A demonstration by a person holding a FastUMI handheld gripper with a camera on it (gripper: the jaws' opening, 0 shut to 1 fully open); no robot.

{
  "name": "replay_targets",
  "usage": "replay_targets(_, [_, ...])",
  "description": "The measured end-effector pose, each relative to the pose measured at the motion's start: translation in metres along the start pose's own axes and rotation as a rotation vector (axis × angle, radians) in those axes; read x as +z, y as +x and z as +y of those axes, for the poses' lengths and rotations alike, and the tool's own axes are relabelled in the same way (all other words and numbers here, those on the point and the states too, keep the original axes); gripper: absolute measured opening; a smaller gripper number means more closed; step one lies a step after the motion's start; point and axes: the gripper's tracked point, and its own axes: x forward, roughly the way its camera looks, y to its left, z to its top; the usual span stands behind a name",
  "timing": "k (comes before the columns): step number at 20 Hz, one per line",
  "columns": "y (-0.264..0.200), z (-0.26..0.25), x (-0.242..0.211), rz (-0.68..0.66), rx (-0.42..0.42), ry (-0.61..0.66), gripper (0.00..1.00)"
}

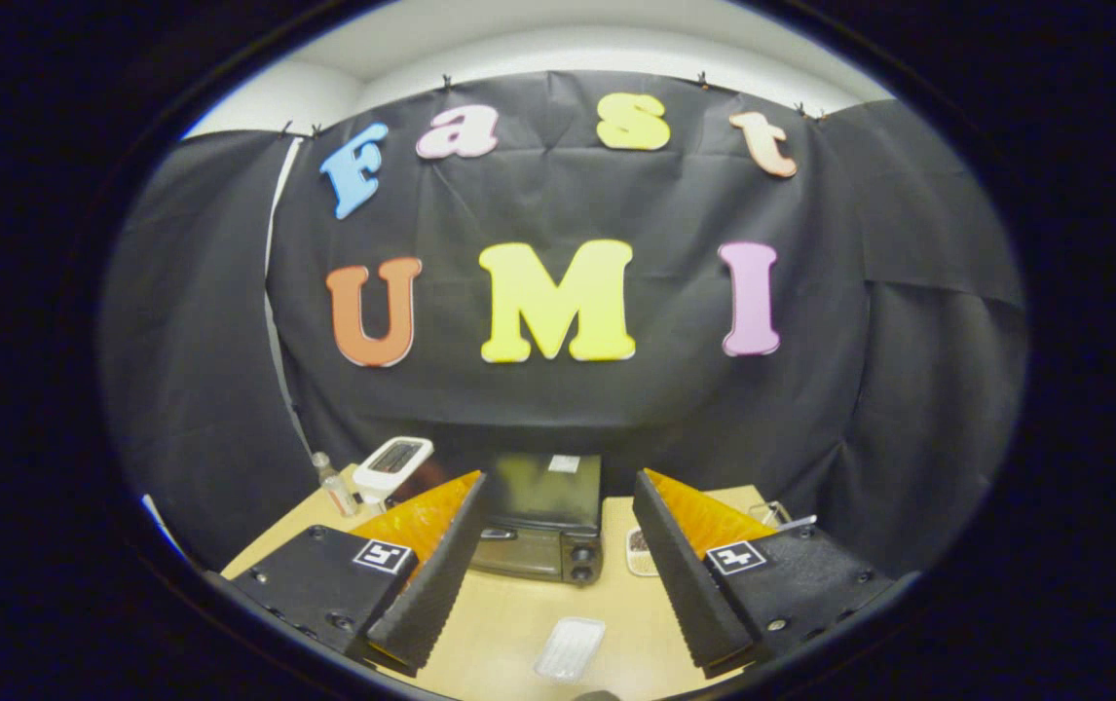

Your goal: Open the toaster oven, put the food inside, and close the toaster oven door.

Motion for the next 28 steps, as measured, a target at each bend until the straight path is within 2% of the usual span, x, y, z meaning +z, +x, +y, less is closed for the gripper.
replay_targets(3, [-0.047,-0.029,0.04,-0.115,-0.006,-0.012,1.0])
replay_targets(6, [-0.086,-0.058,0.051,-0.181,-0.035,-0.083,1.0])
replay_targets(8, [-0.107,-0.065,0.049,-0.202,-0.027,-0.113,1.0])
replay_targets(10, [-0.12,-0.069,0.04,-0.193,-0.001,-0.092,1.0])
replay_targets(13, [-0.128,-0.092,0.02,-0.153,-0.014,-0.086,1.0])
replay_targets(20, [-0.148,-0.123,0.01,-0.15,-0.075,-0.031,1.0])
replay_targets(28, [-0.157,-0.121,0.014,-0.146,-0.11,-0.016,1.0])
